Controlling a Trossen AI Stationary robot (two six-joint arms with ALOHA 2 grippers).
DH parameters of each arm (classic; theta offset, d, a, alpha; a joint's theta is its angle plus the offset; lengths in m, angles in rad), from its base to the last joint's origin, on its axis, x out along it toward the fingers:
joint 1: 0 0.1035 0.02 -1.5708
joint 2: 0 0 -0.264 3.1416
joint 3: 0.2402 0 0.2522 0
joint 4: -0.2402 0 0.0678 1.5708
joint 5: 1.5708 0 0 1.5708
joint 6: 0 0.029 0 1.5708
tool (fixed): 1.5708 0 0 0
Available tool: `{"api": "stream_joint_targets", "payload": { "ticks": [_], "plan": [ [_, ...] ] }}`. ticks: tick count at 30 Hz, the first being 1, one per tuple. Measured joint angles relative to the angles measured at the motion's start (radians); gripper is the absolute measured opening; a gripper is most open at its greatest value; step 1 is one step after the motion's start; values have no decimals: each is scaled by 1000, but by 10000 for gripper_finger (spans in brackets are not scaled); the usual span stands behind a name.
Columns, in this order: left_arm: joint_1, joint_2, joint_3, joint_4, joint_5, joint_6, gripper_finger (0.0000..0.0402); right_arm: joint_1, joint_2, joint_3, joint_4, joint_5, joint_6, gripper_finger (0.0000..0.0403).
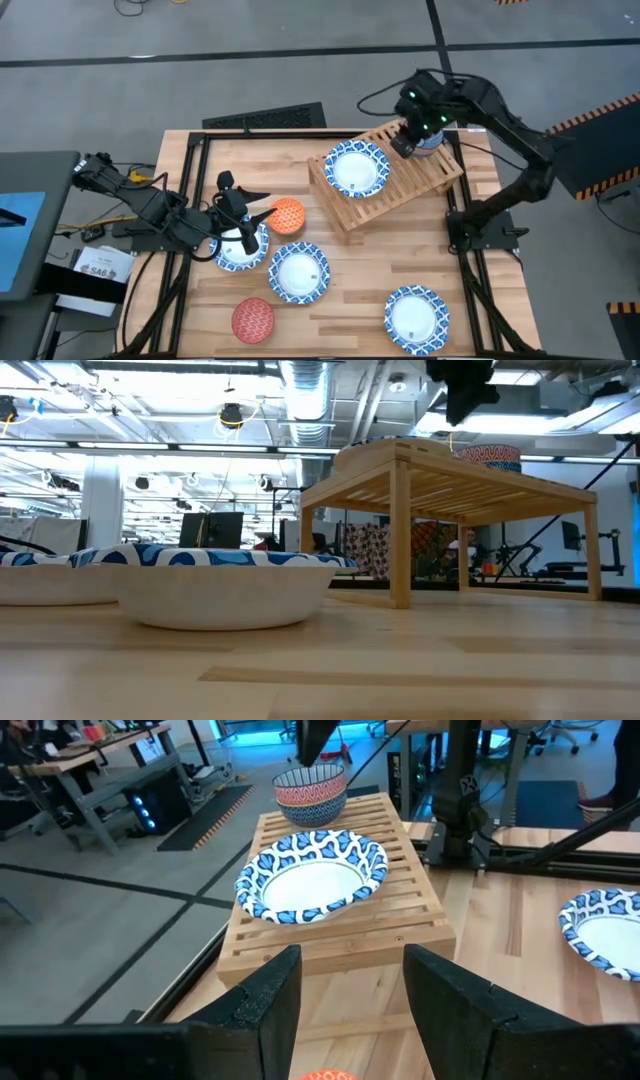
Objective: Place and stack bowls onto a shelf
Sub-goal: Stack the left white bowl on top of the white bowl on the shelf
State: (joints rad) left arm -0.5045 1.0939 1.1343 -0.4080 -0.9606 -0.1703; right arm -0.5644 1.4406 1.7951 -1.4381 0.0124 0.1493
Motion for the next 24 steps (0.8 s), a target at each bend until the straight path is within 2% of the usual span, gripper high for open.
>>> {"api": "stream_joint_targets", "payload": {
  "ticks": [3,4,7,11,15,17,20,24],
  "plan": [
    [8,0,0,0,-8,-6,162,60,-113,-97,116,-48,30,26],
    [13,0,0,0,-3,-12,162,88,-156,-134,165,-64,56,18],
    [37,0,0,1,60,-17,162,209,-276,-255,352,-114,163,25],
    [99,0,0,9,204,-5,162,423,-383,-407,632,-113,251,42],
    [177,-2,0,48,353,44,162,608,-409,-515,886,-44,246,30],
    [221,-6,0,85,423,72,162,663,-396,-531,935,-12,218,23],
    [276,-16,0,141,508,89,162,711,-370,-530,976,10,185,23],
    [310,-14,0,155,553,86,162,715,-359,-529,1001,14,185,45]
  ]
}}
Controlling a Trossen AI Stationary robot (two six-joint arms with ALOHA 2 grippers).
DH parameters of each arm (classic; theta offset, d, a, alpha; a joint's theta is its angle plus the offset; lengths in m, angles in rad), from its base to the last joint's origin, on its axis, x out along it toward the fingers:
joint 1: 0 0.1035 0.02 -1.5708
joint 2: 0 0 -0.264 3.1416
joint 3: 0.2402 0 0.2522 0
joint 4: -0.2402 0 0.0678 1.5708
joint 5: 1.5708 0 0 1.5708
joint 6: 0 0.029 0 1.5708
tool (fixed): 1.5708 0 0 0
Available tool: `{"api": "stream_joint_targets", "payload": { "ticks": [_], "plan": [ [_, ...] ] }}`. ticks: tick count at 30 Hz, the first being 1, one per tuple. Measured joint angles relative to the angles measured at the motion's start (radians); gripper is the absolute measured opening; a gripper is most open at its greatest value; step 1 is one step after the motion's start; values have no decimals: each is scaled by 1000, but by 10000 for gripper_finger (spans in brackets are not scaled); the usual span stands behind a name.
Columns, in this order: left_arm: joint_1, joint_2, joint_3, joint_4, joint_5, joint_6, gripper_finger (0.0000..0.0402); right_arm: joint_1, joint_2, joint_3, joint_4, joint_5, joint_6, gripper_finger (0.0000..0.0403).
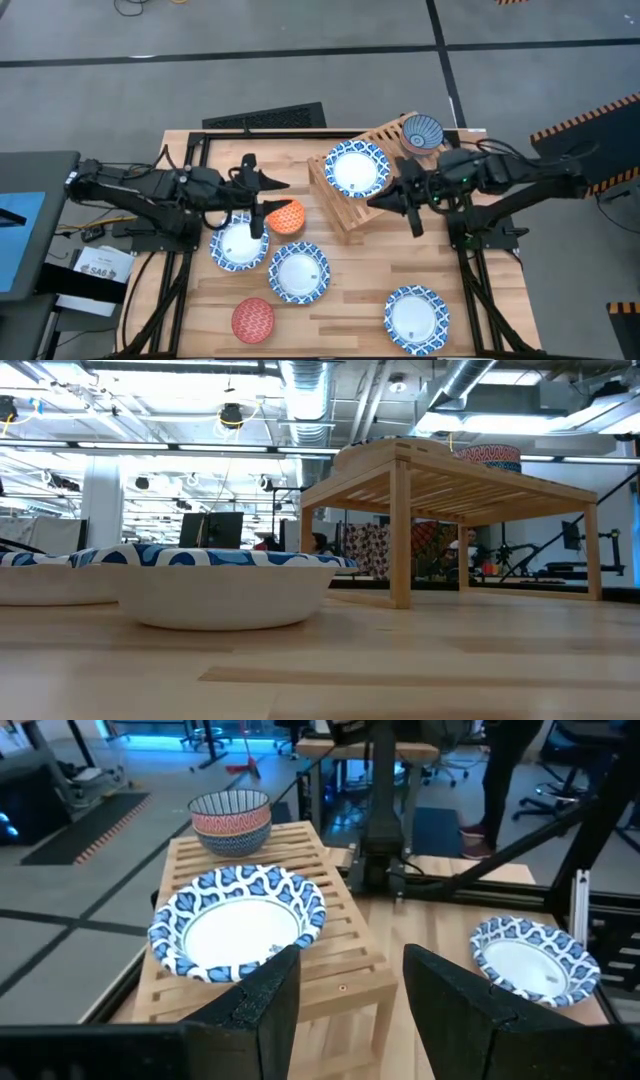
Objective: Place and stack bowls onto a shelf
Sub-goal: Stack the left white bowl on top of the white bowl on the shelf
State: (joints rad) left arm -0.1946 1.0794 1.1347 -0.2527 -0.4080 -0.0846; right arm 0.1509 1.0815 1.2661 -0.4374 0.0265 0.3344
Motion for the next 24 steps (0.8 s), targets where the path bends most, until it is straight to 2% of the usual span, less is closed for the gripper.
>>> {"api": "stream_joint_targets", "payload": {
  "ticks": [8,11,15,18,24],
  "plan": [
    [2,-6,0,-61,14,-50,162,-16,-3,-1,29,2,-2,60],
    [-6,-26,0,-186,82,-150,162,-16,2,-2,18,2,-2,60],
    [-38,-40,0,-471,148,-345,162,-16,8,-1,19,2,-2,60],
    [-87,-32,-17,-614,159,-480,162,-17,25,-1,23,2,-2,61],
    [-274,5,-143,-555,193,-674,162,-17,48,-2,-6,2,-2,61]
  ]
}}
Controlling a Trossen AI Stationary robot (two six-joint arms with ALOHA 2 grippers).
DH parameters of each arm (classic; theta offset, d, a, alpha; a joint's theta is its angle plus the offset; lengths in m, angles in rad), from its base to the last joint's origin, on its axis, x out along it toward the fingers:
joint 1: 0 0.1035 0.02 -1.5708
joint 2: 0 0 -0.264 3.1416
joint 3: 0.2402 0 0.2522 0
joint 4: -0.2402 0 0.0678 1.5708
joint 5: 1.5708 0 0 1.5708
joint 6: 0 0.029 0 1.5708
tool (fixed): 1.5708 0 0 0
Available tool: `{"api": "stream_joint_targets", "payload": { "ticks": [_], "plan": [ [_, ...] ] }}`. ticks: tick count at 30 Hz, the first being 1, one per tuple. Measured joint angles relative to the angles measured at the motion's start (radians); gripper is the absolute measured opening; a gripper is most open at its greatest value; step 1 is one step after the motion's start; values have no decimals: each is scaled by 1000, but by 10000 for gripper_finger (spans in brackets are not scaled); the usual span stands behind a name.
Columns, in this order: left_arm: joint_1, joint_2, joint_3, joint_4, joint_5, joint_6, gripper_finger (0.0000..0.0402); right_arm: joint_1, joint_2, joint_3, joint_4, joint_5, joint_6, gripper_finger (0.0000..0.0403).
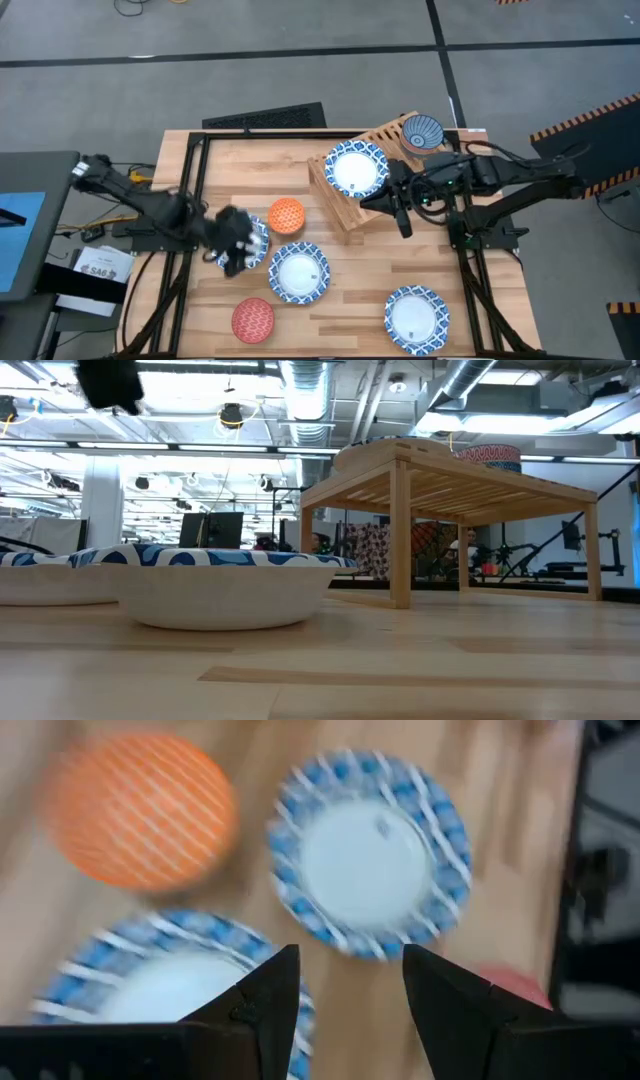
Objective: Place and stack bowls onto a shelf
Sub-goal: Stack the left white bowl on top of the white bowl on the shelf
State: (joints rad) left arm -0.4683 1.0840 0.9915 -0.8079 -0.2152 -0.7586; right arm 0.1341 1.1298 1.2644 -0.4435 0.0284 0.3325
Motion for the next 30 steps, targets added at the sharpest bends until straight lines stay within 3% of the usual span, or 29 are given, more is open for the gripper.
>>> {"api": "stream_joint_targets", "payload": {
  "ticks": [3,6,10,16,30],
  "plan": [
    [-133,36,-26,-10,-15,-48,162,0,14,0,7,0,0,61],
    [-249,82,-29,-47,-98,-41,162,0,23,0,15,0,0,61],
    [-334,171,-29,-87,-194,-33,162,0,32,0,6,0,0,61],
    [-361,323,-29,-76,-122,-39,162,0,36,0,-7,0,0,61],
    [-361,539,-29,-154,-183,-133,162,0,37,0,-23,-1,2,61]
  ]
}}
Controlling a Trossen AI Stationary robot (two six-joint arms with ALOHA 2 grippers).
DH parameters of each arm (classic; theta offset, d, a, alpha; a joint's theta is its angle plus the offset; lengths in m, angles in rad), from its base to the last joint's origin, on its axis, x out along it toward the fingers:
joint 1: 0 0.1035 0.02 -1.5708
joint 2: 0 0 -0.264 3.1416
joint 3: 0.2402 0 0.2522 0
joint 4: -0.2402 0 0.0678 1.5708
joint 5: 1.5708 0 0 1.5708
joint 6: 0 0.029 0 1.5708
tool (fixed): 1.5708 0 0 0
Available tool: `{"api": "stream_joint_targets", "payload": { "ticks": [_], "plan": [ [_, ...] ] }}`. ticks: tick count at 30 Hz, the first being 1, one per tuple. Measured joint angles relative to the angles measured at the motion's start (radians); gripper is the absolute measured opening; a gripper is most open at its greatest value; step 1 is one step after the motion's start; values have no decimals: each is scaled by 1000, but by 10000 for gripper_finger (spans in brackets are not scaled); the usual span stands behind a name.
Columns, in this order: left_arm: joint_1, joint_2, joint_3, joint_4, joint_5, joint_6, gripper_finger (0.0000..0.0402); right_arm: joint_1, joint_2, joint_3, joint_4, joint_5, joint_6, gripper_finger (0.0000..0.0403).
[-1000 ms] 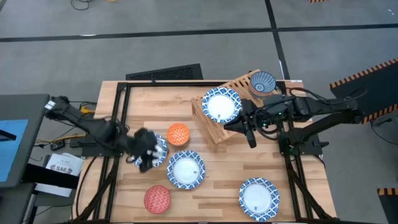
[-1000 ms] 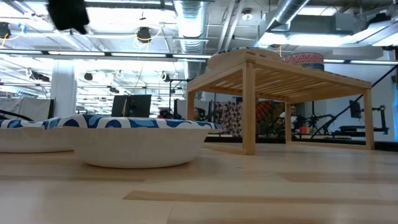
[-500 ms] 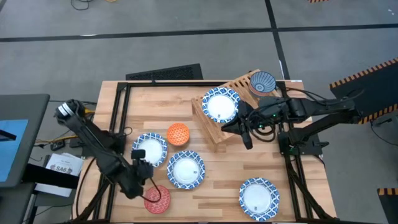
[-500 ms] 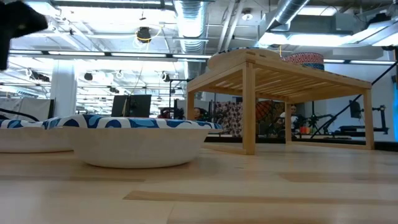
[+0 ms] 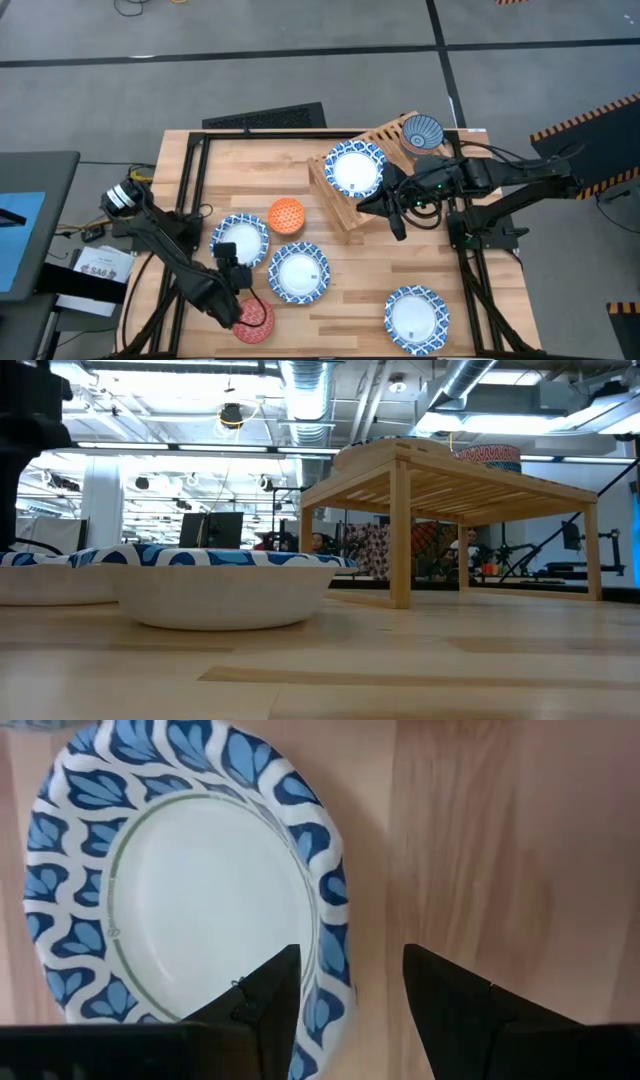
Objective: Place and stack bowls onto a shelf
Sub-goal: Stack the left white bowl on top of the white bowl on the shelf
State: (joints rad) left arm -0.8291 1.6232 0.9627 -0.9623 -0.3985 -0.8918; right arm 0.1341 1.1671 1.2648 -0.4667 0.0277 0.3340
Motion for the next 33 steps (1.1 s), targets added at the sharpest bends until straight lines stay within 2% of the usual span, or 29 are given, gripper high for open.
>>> {"api": "stream_joint_targets", "payload": {
  "ticks": [11,14,20,26,30,33],
  "plan": [
    [57,14,-68,12,22,-36,154,0,0,0,0,0,0,61],
    [74,10,-67,13,26,-9,123,2,0,0,0,0,0,61],
    [95,-75,-18,-7,15,75,14,2,0,0,-1,-1,0,61],
    [142,-254,95,-202,-47,87,3,2,0,0,0,-1,-1,61],
    [197,-362,229,-368,-99,90,1,2,0,0,22,-1,-2,61],
    [257,-399,341,-410,-149,173,1,2,-1,0,69,-1,-2,61]
  ]
}}
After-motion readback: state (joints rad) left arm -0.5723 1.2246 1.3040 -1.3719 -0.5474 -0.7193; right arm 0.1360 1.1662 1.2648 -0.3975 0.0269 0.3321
